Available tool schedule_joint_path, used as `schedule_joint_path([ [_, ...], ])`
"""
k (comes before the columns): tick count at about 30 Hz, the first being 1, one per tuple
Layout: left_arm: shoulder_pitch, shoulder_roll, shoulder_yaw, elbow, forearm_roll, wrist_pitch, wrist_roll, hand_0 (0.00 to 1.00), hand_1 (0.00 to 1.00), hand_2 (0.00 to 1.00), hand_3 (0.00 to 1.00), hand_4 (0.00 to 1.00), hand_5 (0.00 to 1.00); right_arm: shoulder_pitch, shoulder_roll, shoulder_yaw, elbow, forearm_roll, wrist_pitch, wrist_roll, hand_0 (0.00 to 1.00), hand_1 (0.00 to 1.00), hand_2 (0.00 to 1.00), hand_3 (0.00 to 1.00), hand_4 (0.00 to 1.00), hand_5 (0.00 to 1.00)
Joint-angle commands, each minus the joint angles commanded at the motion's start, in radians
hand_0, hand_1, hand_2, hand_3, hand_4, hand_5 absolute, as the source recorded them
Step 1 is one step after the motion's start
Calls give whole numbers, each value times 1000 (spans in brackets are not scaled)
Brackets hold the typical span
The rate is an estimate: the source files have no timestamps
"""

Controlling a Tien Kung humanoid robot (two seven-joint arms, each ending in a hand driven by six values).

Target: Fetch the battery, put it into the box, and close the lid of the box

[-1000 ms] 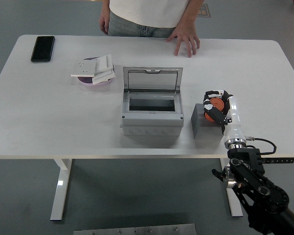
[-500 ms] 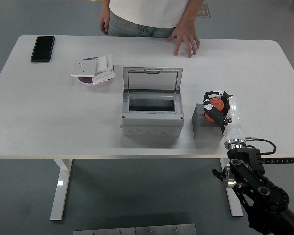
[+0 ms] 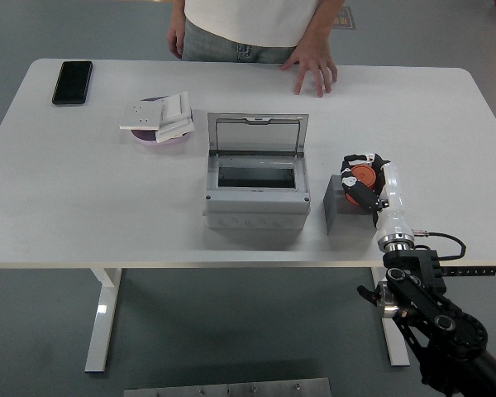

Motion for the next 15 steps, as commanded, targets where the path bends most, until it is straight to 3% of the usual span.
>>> schedule_joint_path([
  [15, -1, 2, -1, 0, 0, 1, -1, 586, 756, 592, 557, 593, 92, 2, -3, 0, 0, 0, -3, -2, 420, 361, 330, 357, 294, 11],
])
